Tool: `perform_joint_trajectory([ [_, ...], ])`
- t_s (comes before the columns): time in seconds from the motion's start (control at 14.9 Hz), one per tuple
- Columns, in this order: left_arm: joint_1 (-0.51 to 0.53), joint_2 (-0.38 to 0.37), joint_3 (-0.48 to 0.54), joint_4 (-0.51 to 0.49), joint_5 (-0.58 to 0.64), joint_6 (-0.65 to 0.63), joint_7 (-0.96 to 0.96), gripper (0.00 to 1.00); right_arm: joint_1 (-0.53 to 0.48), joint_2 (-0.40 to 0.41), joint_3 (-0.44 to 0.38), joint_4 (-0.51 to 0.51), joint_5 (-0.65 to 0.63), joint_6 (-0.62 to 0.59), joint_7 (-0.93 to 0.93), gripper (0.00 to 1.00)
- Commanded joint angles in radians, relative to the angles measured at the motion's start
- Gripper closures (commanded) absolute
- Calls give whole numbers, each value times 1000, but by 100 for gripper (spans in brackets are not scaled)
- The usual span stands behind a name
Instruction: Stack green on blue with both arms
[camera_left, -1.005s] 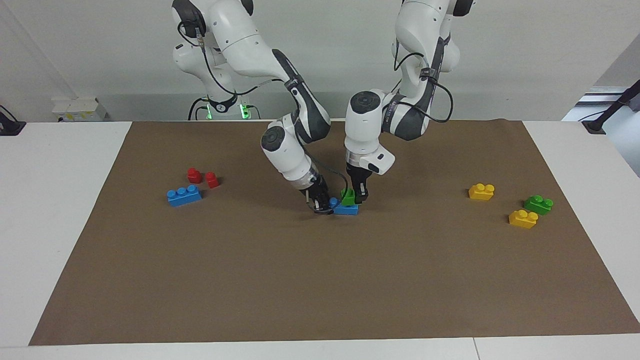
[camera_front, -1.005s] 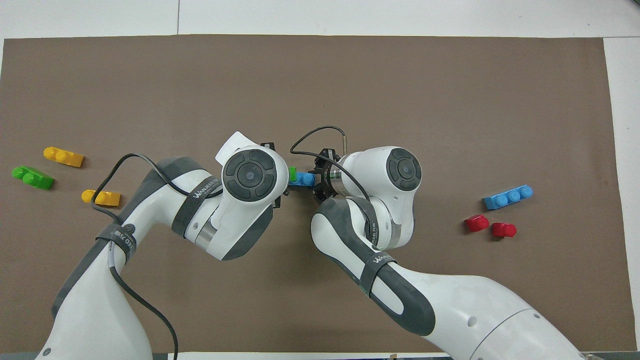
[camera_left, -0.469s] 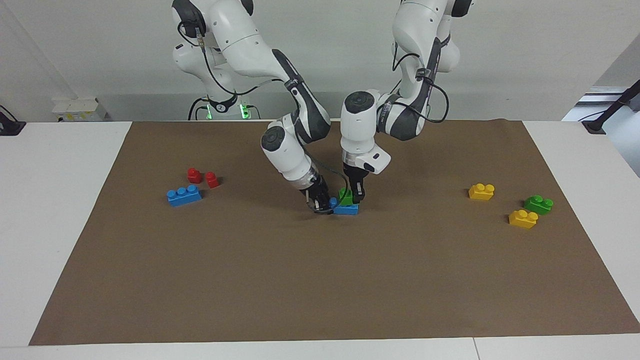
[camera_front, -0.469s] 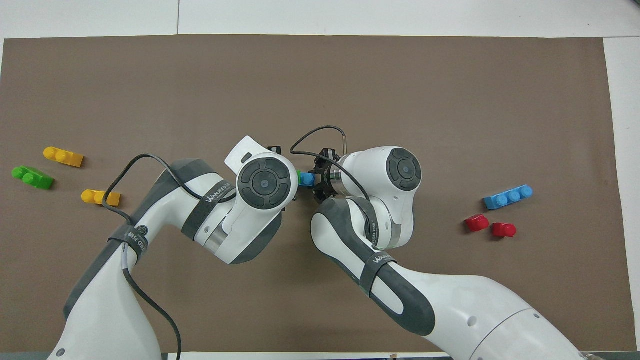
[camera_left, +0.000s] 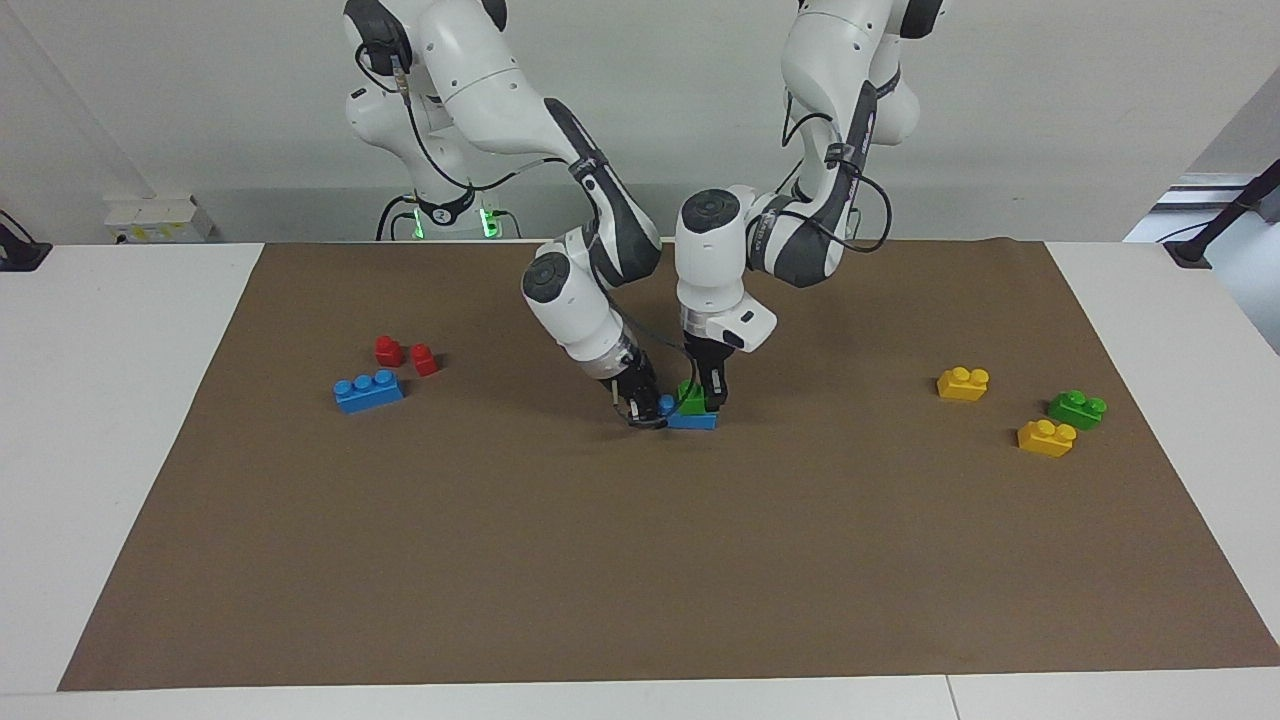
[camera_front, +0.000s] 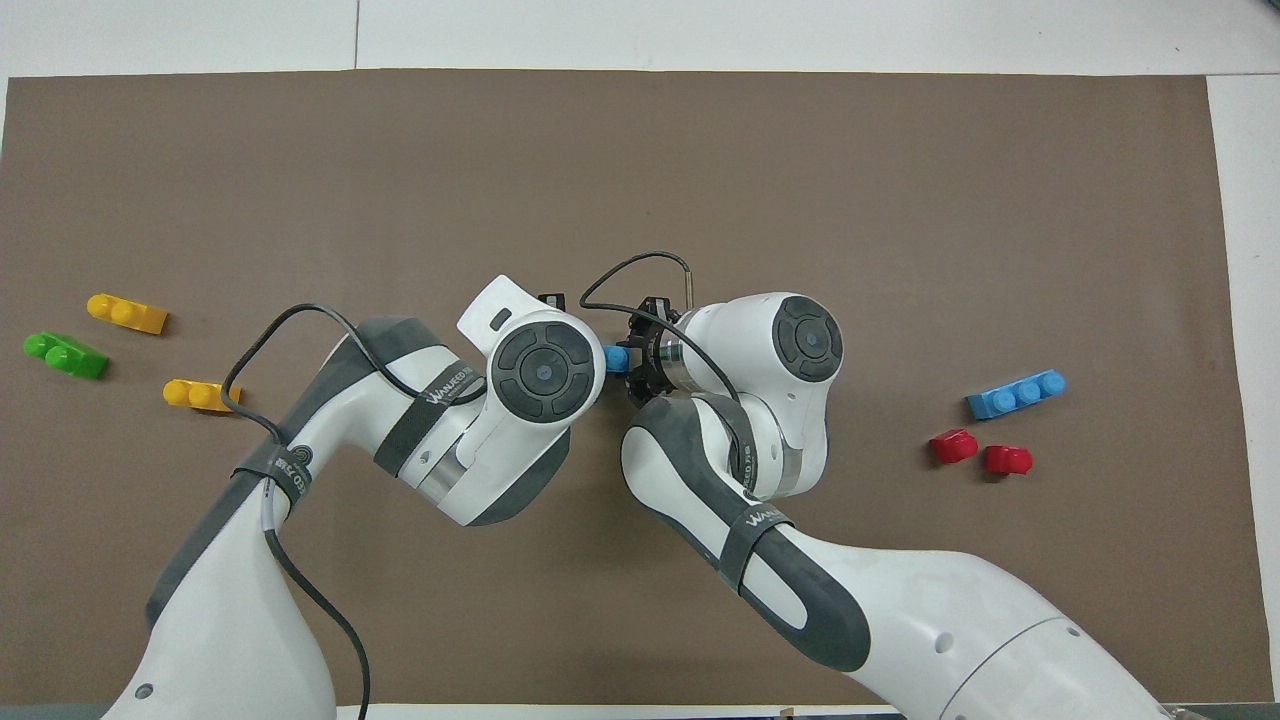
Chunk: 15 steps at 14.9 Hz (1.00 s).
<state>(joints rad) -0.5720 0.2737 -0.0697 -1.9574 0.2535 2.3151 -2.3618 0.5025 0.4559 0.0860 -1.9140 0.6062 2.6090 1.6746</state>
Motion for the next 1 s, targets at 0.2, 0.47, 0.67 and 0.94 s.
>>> perform_joint_trajectory([
  [0.2,7,1,22,15,46,-5,-8,0,-12,-5,3,-13,35,19,-29,62],
  [0.47,101,-70,19,28,44,-60,122,0,-15,-5,3,-3,70,11,-29,6],
  [0.67,147,-88,18,61,41,-118,217,0,-42,-3,1,19,69,-23,-33,1],
  [0.94,240,-131,16,81,30,-157,421,0,-129,-17,-2,59,54,-119,-157,0],
])
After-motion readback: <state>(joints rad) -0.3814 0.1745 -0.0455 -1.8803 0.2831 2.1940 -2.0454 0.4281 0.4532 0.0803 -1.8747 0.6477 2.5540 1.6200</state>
